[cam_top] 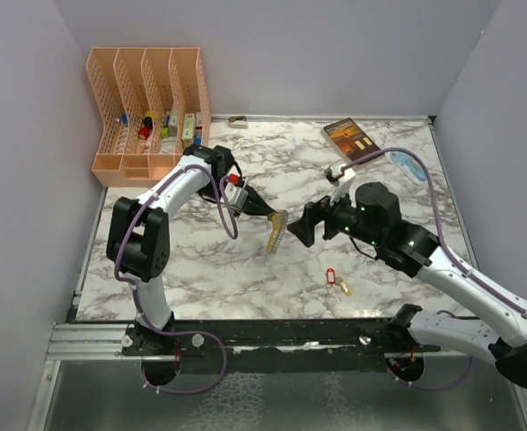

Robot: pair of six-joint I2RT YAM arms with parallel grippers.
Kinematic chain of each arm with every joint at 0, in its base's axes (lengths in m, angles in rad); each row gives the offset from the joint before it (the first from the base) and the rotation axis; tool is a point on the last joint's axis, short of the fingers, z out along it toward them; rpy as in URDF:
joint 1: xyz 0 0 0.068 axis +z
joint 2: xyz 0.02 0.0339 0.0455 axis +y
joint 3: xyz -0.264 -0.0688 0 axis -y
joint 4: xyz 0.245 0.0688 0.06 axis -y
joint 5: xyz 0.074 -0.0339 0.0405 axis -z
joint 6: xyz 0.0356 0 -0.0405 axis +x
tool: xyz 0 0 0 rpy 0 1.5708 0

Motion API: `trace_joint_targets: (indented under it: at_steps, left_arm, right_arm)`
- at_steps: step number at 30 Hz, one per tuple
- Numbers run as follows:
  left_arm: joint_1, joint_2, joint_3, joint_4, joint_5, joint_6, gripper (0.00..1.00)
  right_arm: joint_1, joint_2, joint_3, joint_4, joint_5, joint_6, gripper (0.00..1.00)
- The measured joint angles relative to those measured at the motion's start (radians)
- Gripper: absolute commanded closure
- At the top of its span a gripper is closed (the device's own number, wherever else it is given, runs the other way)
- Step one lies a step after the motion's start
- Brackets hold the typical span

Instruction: Put the keys on the keyring

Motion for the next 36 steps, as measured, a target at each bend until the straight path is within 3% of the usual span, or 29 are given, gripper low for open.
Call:
trace_joint_targets:
  at_steps: [5,10,15,19,25,36]
  left_arm:
    - [0.0,0.0,0.0,0.0,0.0,0.0,1.0]
    - [0.0,-0.006,-0.007,0.0,0.0,0.0,1.0]
    - [0.0,-0.013,-0.012,0.001,0.0,0.0,1.0]
    - [0.0,-0.022,-0.026,0.0,0.0,0.0,1.0]
    - [0.0,-0.028,-0.041,0.0,0.0,0.0,1.0]
    - [0.0,-0.043,-0.041,0.0,0.0,0.0,1.0]
  right_arm:
    - [0.0,0.053,-0.107,0.044,0.064,-0.166,0.13]
    - [0.0,-0.029,-0.224,0.161,0.073,-0.332,0.23]
    - [0.0,-0.063,-0.222,0.259,0.07,-0.454,0.38]
    - [0.0,0.0,-0.183,0.287,0.035,-0.522,0.5]
    - [0.0,0.094,-0.167,0.297,-0.016,-0.574,0.49]
    - [0.0,0.084,-0.166,0.311,-0.124,-0.632,0.49]
